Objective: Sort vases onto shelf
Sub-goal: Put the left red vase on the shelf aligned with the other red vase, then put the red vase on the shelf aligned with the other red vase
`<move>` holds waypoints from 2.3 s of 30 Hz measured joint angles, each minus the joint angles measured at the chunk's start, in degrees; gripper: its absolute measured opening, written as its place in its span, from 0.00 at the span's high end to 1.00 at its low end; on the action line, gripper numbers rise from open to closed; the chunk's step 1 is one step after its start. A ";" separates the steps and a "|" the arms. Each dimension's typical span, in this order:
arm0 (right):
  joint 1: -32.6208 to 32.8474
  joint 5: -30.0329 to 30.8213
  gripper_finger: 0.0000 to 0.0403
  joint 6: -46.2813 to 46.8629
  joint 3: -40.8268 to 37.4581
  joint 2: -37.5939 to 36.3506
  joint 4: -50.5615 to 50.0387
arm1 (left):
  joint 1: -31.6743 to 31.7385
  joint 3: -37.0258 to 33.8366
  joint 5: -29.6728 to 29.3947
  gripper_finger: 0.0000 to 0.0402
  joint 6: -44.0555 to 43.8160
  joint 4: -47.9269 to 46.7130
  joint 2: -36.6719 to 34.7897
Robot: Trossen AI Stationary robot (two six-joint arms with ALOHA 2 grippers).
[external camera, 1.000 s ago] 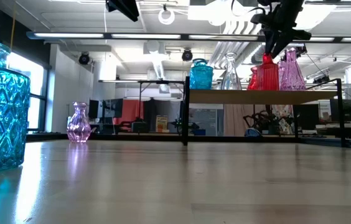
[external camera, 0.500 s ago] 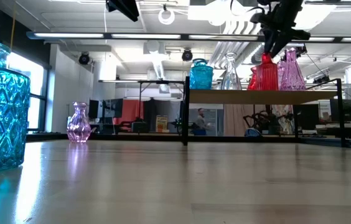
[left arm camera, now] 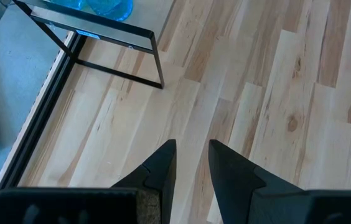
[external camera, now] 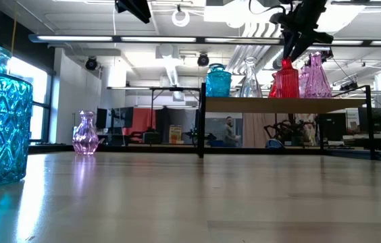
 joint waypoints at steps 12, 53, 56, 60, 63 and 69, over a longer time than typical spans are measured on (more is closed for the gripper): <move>-0.17 0.63 0.79 -0.14 0.00 -0.02 0.27 | 0.00 0.00 0.00 0.79 0.00 0.00 0.00; 1.47 -6.32 0.79 2.91 19.80 -0.15 -13.83 | -0.02 0.00 0.00 0.79 0.04 -0.02 0.00; 3.94 -8.26 0.79 4.91 21.20 -0.17 -19.81 | -0.01 0.00 0.00 0.79 0.04 -0.02 0.00; 9.40 -11.57 0.79 8.95 20.19 -1.19 -19.70 | -0.02 0.00 0.00 0.79 0.04 -0.03 0.00; 14.79 -13.75 0.79 12.29 19.84 -1.45 -20.30 | 0.00 0.00 0.02 0.79 0.04 -0.04 0.00; 27.00 -12.57 0.79 20.25 17.80 -1.53 -20.48 | 0.00 0.00 0.00 0.79 1.57 -0.07 0.00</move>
